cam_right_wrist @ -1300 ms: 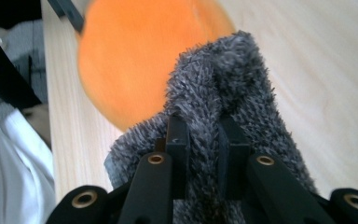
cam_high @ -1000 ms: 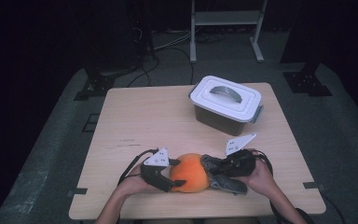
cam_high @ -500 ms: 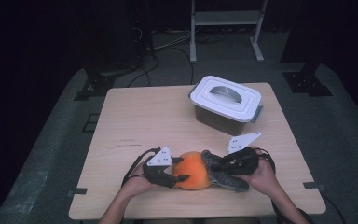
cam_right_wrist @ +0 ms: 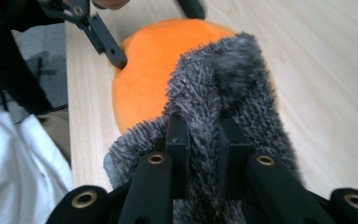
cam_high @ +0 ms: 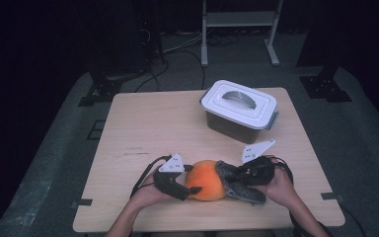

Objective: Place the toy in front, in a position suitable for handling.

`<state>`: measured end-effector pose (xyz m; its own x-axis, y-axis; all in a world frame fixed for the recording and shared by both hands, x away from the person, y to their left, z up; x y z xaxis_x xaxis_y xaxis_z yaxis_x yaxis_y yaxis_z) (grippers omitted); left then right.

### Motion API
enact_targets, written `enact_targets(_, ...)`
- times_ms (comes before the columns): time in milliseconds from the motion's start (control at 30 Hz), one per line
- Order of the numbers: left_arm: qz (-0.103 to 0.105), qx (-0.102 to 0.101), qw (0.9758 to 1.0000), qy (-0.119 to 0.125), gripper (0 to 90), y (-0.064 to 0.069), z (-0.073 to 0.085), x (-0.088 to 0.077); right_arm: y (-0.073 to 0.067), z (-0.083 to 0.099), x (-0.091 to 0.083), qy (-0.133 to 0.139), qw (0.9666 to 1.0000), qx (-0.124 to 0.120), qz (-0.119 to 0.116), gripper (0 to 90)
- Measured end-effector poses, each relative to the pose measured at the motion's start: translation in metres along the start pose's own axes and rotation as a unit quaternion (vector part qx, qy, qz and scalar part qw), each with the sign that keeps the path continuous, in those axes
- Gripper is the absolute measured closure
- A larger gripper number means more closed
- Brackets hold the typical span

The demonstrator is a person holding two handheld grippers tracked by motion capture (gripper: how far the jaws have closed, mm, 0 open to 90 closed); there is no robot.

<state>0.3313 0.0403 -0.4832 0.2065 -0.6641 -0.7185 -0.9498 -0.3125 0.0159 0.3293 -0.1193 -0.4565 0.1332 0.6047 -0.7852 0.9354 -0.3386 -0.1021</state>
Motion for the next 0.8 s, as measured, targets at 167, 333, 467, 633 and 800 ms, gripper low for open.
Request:
enact_targets(167, -0.030, 0.011, 0.9990, 0.033, 35.3, -0.003, -0.010, -0.003, -0.012, -0.018, -0.020, 0.036, 0.9991, -0.022, 0.001, 77.4)
enact_targets(333, -0.023, 0.038, 0.9983, 0.037, 33.5, 0.008, -0.012, 0.003, -0.020, -0.027, -0.010, 0.031, 0.9987, -0.040, 0.010, 76.6)
enact_targets(467, -0.008, 0.010, 0.9995, 0.028, 18.0, 0.006, -0.010, 0.001, -0.016, -0.013, 0.006, -0.008, 0.9994, -0.035, 0.000, 77.1)
enact_targets(633, 0.014, -0.022, 0.9996, 0.014, 17.0, 0.004, -0.005, 0.007, -0.017, -0.004, 0.005, -0.034, 0.9988, -0.034, -0.008, 77.2)
enact_targets(800, -0.017, 0.048, 0.9987, 0.006, 28.7, 0.015, -0.009, 0.007, -0.025, -0.023, -0.007, 0.003, 0.9983, -0.058, 0.012, 77.2)
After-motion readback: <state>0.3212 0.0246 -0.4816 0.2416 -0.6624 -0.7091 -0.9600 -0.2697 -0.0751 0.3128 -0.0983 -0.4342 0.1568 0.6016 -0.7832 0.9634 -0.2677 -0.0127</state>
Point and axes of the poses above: each handheld gripper's, and its own axes: x roughly forward along the jaws, z roughly out of its underside, y roughly to its right, the point moved 9 cm from there along x, roughly forward along the jaws, and after that the axes turned 11 degrees about -y, right-handed, at the moved point
